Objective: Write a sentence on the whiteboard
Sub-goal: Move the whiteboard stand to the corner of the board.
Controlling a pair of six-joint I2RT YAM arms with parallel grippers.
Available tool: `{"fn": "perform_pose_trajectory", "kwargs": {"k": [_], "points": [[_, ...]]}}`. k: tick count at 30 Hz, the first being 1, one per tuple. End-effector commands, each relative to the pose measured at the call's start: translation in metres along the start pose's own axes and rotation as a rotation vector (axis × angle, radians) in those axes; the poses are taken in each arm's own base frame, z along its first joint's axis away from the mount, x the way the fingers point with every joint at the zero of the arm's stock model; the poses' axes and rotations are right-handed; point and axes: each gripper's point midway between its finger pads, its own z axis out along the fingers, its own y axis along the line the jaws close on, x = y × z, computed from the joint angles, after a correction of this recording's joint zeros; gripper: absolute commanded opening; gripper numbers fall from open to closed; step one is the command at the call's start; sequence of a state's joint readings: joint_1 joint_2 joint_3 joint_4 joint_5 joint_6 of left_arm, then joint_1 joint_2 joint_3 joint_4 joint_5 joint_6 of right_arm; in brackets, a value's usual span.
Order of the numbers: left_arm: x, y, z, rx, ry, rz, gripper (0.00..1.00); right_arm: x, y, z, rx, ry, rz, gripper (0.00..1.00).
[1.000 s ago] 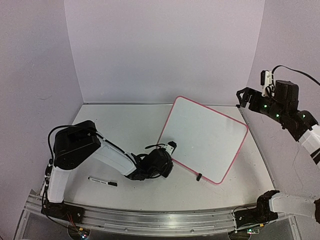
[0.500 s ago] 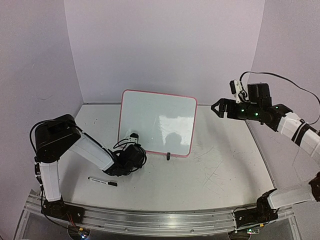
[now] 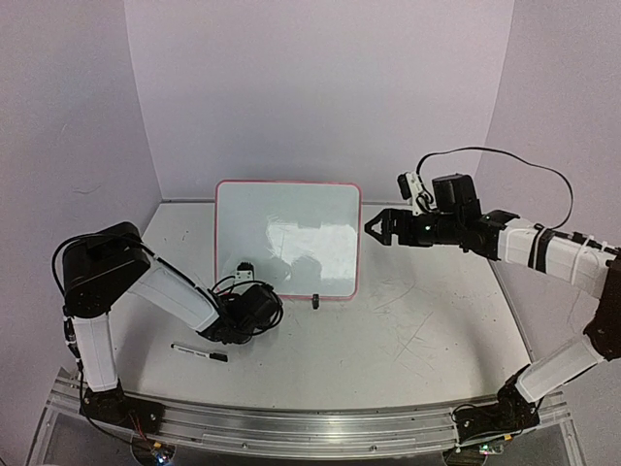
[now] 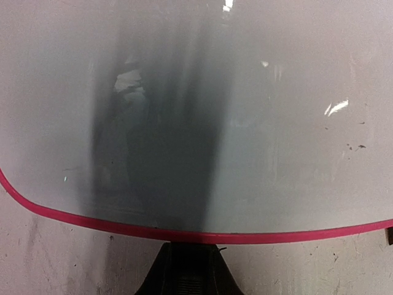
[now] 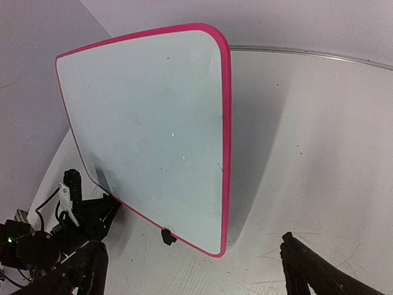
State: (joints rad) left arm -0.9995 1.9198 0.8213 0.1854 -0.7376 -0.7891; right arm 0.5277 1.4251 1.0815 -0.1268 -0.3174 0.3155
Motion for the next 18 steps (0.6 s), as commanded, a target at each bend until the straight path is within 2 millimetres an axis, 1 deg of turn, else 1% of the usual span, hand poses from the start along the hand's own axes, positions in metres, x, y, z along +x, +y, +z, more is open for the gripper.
{"fn": "perform_pose_trajectory", "kwargs": {"k": [1, 4, 6, 8, 14, 18], "points": [[-0.011, 0.009, 0.0, -0.079, -0.017, -0.04, 0.0, -0.003, 0.004, 0.013, -0.005, -0.036, 0.04, 0.98], [-0.007, -0.014, 0.003, -0.004, 0.041, -0.025, 0.0, 0.011, 0.002, 0.024, 0.018, -0.002, 0.065, 0.98], [0.001, -0.031, 0.004, 0.057, 0.091, -0.014, 0.0, 0.019, 0.006, 0.03, 0.023, 0.016, 0.061, 0.98], [0.005, -0.043, 0.003, 0.097, 0.117, -0.007, 0.0, 0.026, 0.008, 0.035, 0.028, 0.033, 0.052, 0.98], [0.011, -0.057, -0.007, 0.142, 0.128, -0.015, 0.03, 0.041, 0.007, 0.044, 0.051, 0.064, 0.037, 0.98], [0.022, -0.074, -0.01, 0.177, 0.144, 0.013, 0.04, 0.057, 0.006, 0.052, 0.085, 0.089, 0.02, 0.98]]}}
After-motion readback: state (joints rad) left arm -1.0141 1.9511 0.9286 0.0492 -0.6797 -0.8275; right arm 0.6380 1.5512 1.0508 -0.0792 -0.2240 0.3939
